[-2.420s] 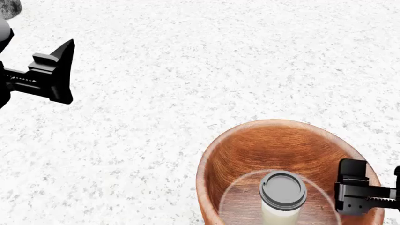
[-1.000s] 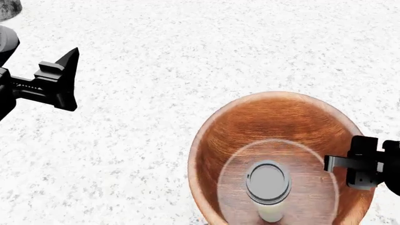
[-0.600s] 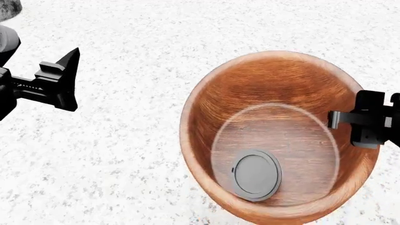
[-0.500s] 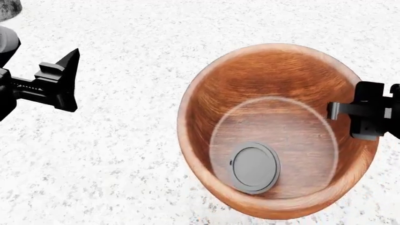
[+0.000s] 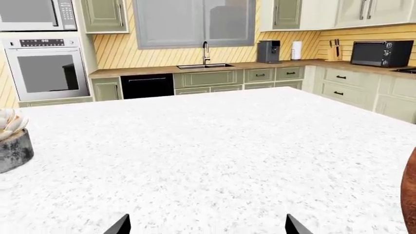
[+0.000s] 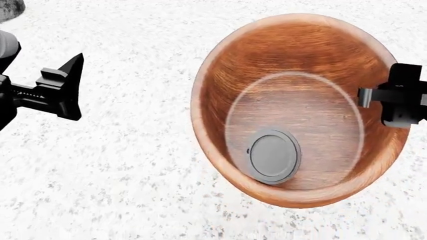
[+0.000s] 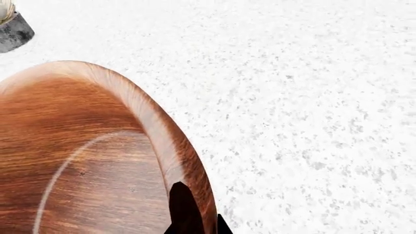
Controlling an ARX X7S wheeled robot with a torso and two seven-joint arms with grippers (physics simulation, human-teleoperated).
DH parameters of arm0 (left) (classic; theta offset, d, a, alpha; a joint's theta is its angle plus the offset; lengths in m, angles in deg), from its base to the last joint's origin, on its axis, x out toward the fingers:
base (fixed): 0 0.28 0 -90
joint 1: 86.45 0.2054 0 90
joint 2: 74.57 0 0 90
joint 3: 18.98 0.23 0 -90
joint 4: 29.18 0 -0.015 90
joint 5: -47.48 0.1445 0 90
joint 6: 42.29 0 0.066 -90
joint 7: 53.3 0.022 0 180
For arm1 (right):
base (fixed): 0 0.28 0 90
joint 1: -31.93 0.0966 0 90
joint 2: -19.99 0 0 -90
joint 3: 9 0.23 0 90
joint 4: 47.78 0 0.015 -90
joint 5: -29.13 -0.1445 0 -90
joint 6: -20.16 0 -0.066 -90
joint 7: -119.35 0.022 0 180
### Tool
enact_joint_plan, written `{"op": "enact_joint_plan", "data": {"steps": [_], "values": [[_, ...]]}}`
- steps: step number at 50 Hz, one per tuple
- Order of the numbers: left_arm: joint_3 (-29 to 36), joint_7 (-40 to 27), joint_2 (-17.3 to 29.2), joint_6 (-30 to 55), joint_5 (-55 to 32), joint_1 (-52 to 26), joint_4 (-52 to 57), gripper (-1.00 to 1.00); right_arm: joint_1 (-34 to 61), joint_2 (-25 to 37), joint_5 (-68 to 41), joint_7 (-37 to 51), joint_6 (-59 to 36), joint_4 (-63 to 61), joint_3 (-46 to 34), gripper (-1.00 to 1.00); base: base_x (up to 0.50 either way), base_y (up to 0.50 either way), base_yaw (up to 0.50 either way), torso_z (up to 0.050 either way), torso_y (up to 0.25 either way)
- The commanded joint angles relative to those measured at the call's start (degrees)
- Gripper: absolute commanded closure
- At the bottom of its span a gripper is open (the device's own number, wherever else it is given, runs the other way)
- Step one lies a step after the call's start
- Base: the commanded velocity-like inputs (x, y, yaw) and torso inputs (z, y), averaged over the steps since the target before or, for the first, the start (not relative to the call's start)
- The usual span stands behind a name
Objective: Place the cup inside the bowl on the dining table and move the bowl to any counter.
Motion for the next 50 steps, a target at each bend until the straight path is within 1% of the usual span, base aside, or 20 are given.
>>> {"op": "enact_joint_plan", "data": {"steps": [1, 12, 16, 25, 38, 50], "values": [[0.2, -0.1, -0.1, -0.3, 0.2, 0.0, -0.1, -1.0, -0.7, 0.9, -1.0, -0.1, 1.8, -1.1, 1.3, 1.0, -0.41, 0.0, 0.0, 0.0, 0.0], [-0.1, 0.8, 0.8, -0.1, -0.4, -0.6, -0.3, -1.0, 0.0, 0.9, -0.4, -0.4, 2.0, -0.2, 0.8, 1.0, -0.41, 0.0, 0.0, 0.0, 0.0], [0.6, 0.2, -0.1, -0.2, 0.0, -0.6, -0.3, -1.0, 1.2, 1.0, 1.2, -1.0, 3.0, 0.9, 0.7, 1.0, -0.39, 0.0, 0.0, 0.0, 0.0], [0.9, 0.4, -0.1, -0.5, 0.3, -0.4, -0.3, -1.0, 0.4, 1.7, 2.6, -2.2, 4.3, 0.1, 0.5, 1.0, -0.18, -0.07, 0.0, 0.0, 0.0], [1.0, 0.3, -0.1, -0.9, 0.4, 0.0, -0.3, -1.0, 0.6, 1.6, 3.5, -2.8, 4.8, 0.1, -0.1, 1.0, -0.02, -0.48, 0.0, 0.001, 0.0], [0.6, 0.0, 0.3, -0.5, -0.3, -0.3, 0.2, -1.0, 0.0, 2.5, 2.2, -2.1, 5.3, -0.6, 0.7, 1.0, 0.0, -0.5, 0.0, 0.0, 0.0]]}}
